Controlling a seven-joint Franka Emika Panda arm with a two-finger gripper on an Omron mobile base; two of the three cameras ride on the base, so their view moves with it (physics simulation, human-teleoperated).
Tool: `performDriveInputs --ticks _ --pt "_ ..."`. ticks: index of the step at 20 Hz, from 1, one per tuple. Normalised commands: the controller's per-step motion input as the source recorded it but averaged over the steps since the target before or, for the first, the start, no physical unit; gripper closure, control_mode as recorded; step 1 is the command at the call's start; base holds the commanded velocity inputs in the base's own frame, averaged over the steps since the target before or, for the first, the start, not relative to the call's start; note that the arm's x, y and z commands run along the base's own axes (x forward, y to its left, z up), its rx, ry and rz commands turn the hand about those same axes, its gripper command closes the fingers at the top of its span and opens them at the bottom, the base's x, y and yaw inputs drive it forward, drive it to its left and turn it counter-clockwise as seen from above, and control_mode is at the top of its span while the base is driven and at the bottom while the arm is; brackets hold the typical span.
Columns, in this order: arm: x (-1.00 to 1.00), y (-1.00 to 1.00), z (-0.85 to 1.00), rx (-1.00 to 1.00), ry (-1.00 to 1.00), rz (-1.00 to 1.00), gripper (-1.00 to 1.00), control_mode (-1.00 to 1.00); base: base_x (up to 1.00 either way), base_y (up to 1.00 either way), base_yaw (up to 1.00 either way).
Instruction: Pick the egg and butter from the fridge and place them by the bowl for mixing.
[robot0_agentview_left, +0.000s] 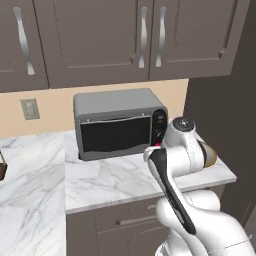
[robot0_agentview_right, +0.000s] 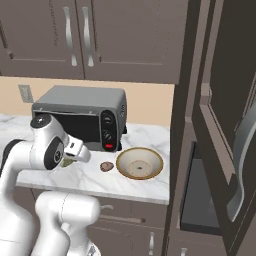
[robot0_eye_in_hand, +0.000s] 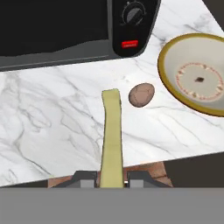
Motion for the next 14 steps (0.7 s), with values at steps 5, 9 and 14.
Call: performDriveInputs --ticks 5,9,14 --pt "0.38 -0.07 -0.39 0.0 0.09 0.0 1.0 -1.0 0.0 0.0 0.0" --pt "0.48 -0.06 -0.38 -0.01 0.03 0.0 1.0 -1.0 0.0 0.0 0.0" --pt "0.51 -0.04 -0.31 0.0 0.04 0.0 1.0 -1.0 0.0 0.0 0.0"
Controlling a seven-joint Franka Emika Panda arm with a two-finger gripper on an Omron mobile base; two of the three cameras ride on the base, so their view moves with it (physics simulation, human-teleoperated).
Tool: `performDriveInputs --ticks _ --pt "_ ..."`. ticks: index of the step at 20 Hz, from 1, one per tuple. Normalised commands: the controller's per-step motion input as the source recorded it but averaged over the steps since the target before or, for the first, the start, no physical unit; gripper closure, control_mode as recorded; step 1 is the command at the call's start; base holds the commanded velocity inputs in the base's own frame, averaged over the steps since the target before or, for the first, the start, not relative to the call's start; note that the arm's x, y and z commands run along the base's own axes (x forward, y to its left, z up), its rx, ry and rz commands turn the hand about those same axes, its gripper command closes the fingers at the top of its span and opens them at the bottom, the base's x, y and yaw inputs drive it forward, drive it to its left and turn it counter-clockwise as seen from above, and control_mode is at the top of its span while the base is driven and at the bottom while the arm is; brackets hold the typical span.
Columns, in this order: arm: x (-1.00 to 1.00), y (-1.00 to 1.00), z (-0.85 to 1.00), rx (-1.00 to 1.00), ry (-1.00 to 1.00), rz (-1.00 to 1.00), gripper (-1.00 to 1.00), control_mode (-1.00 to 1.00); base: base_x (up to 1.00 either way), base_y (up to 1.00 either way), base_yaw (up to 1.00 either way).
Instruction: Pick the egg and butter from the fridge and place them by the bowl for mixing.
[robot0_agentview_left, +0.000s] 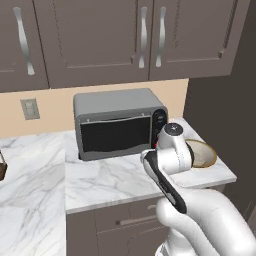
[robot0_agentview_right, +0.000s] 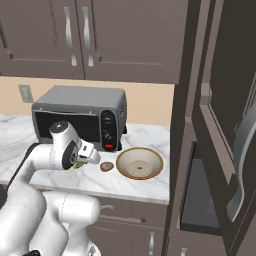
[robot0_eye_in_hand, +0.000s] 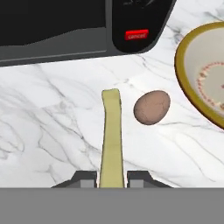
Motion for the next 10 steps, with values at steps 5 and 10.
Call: performDriveInputs --ticks 5,10 --pt "0.36 0.0 -0.25 -0.01 0.07 0.0 1.0 -1.0 0.0 0.0 0.0" --pt "0.07 0.0 -0.34 -0.07 0.08 -0.01 1.0 -1.0 0.0 0.0 0.0"
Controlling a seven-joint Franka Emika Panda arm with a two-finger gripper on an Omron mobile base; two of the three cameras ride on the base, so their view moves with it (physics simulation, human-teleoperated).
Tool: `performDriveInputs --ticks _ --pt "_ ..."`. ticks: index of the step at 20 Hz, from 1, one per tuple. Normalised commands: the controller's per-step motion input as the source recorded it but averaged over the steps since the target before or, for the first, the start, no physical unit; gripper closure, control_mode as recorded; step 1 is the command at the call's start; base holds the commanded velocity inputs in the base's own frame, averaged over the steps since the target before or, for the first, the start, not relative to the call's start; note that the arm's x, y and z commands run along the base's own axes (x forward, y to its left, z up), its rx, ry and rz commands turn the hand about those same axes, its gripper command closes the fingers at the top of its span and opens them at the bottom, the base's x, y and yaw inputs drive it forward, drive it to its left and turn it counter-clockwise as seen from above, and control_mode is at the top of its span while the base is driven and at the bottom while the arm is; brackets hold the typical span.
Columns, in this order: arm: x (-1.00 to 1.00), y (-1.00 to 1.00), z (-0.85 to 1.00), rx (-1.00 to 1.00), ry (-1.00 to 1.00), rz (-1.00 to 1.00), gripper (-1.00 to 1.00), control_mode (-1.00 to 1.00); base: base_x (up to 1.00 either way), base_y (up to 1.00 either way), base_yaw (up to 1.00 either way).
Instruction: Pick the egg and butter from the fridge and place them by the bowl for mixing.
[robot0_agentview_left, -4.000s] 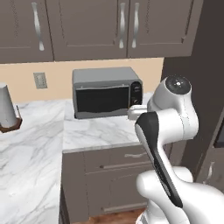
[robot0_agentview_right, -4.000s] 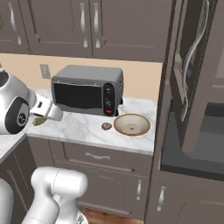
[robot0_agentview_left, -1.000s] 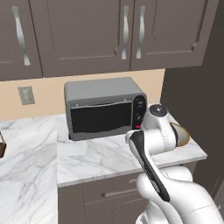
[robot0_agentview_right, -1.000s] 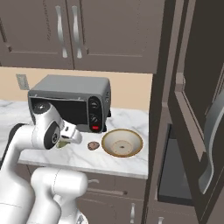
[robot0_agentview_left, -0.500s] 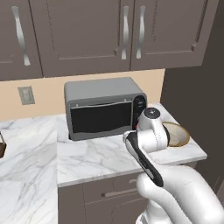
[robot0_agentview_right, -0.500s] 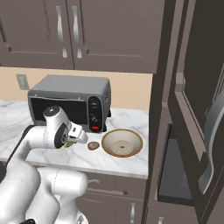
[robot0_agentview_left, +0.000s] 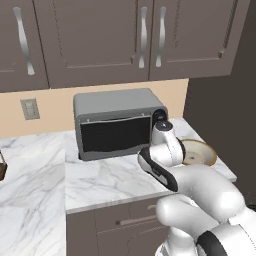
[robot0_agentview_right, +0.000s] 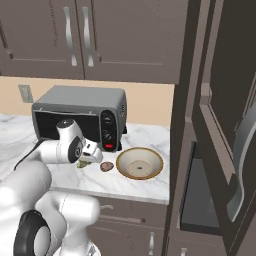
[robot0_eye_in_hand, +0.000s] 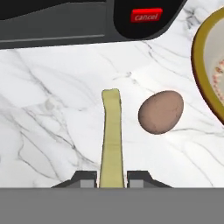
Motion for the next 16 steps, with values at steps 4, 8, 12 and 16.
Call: performDriveInputs --ticks 4,8,12,16 --pt "0.02 0.0 -0.31 -0.07 0.01 -0.01 1.0 -1.0 0.0 0.0 0.0" --pt "0.01 -0.02 -0.24 -0.05 0.0 0.0 1.0 -1.0 0.0 0.0 0.0" --pt "0.01 -0.11 -0.15 -0.01 0.0 0.0 1.0 -1.0 0.0 0.0 0.0" --pt "0.03 -0.21 -0.06 0.0 0.0 -0.01 1.0 -1.0 0.0 0.0 0.0"
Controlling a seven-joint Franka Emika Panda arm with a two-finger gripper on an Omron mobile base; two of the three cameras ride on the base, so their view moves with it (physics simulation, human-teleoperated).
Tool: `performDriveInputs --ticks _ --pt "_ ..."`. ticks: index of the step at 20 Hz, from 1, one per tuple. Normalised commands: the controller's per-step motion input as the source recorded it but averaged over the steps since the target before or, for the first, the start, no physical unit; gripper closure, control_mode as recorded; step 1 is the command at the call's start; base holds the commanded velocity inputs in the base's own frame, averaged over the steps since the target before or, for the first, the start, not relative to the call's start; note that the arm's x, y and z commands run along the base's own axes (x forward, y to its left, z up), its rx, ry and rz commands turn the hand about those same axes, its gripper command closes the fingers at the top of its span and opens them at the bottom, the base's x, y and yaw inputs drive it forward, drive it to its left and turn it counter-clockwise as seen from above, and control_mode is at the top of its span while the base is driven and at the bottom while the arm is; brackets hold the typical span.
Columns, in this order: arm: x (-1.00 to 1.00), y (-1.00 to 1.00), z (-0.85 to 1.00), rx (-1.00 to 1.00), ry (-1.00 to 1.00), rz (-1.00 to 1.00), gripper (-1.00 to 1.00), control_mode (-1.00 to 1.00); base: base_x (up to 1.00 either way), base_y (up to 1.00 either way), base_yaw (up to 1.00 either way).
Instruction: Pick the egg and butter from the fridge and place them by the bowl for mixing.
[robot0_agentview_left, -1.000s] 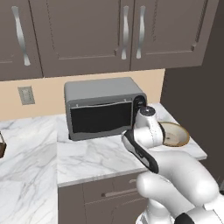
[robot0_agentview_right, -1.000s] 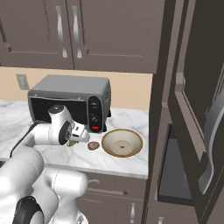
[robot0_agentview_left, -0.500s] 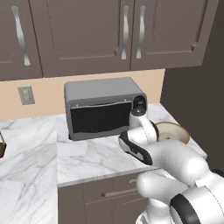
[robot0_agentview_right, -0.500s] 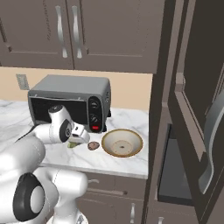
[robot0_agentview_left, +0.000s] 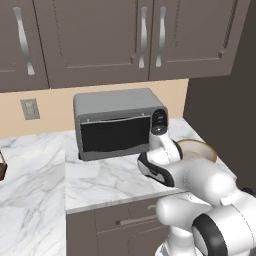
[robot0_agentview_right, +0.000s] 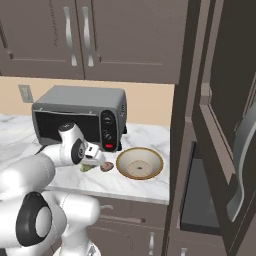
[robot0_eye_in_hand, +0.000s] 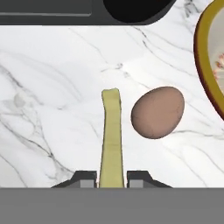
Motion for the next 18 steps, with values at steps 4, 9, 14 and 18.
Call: performDriveInputs --ticks 4,9,14,18 --pt "0.09 -0.06 -0.06 0.0 0.0 0.0 1.0 -1.0 0.0 0.0 0.0" --pt "0.22 0.01 -0.17 0.0 -0.02 0.0 1.0 -1.0 0.0 0.0 0.0" --pt "0.22 0.01 -0.17 0.0 0.0 0.0 1.0 -1.0 0.0 0.0 0.0" --pt "0.1 0.0 -0.12 0.0 0.0 0.0 1.0 -1.0 0.0 0.0 0.0"
